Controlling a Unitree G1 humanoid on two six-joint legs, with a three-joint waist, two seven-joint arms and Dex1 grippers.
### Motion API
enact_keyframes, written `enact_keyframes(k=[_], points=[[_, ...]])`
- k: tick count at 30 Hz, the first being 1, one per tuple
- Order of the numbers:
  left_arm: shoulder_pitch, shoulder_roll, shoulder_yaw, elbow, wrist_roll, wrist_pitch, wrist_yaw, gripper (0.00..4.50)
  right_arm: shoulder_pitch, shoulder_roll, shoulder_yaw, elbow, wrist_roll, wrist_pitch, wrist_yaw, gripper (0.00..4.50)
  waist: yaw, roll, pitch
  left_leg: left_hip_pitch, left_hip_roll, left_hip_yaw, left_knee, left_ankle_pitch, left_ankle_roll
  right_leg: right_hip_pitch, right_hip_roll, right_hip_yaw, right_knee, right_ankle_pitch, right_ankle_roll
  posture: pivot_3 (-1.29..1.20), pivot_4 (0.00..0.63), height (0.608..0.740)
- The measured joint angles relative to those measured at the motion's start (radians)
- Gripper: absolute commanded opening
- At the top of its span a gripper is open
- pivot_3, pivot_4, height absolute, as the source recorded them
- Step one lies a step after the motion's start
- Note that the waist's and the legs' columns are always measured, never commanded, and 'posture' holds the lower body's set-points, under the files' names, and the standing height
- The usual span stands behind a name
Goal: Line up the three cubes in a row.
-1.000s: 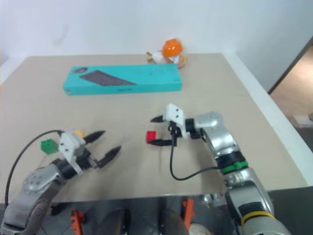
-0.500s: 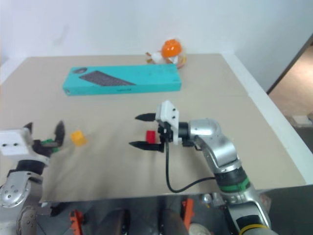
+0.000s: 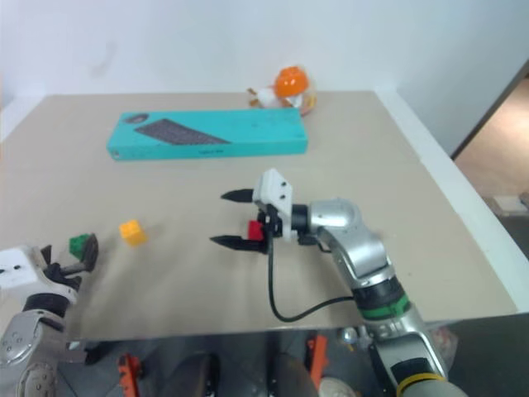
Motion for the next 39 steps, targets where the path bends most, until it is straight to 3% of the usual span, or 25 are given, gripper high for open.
enact_keyframes(k=[12,13,14,21,32,39], points=[[-0.086,0.065,0.000,0.173,-0.008,0.045,-0.015,4.50,0.000,-0.026,0.000,0.000,-0.003,-0.001,0.013,4.46,0.000,-0.001,0.000,0.000,0.001,0.000,0.000,0.000,0.000,0.000,0.000,0.000,0.000,0.000,0.000,0.00,0.150,0.740],[-0.094,0.072,0.000,0.187,-0.006,0.049,-0.015,3.96,0.000,-0.030,0.000,0.000,-0.004,-0.001,0.011,4.50,0.000,-0.001,0.000,0.000,0.001,0.000,0.000,0.000,0.000,0.000,0.000,0.000,0.000,0.000,0.000,0.00,0.150,0.740],[-0.099,0.074,0.000,0.195,-0.005,0.050,-0.014,3.79,0.001,-0.032,0.000,0.000,-0.005,-0.002,0.010,4.50,0.000,-0.001,0.000,0.000,0.001,0.000,0.000,0.000,0.000,0.000,-0.001,0.000,0.000,0.000,0.000,0.00,0.150,0.740],[-0.112,0.077,0.000,0.215,0.026,0.050,0.012,1.36,0.002,-0.042,0.000,0.000,-0.010,-0.007,-0.005,4.50,0.000,-0.001,0.000,0.000,0.003,0.000,0.000,0.000,0.000,-0.001,-0.001,0.000,0.000,0.000,0.000,0.00,0.150,0.740],[-0.098,0.106,0.003,0.224,0.054,0.038,0.000,1.34,0.004,-0.042,0.000,0.000,-0.012,-0.017,-0.006,4.50,0.000,-0.001,0.000,0.000,0.004,0.000,-0.001,0.000,0.000,-0.001,0.000,0.000,0.000,0.000,-0.001,0.00,0.150,0.740],[-0.076,0.222,0.003,0.157,0.071,-0.007,-0.106,1.34,0.005,-0.044,0.000,0.000,-0.012,-0.019,-0.006,4.50,0.000,-0.002,0.000,-0.001,0.005,0.001,-0.001,0.000,0.000,-0.003,-0.001,0.000,0.000,0.001,-0.002,0.00,0.150,0.740]])
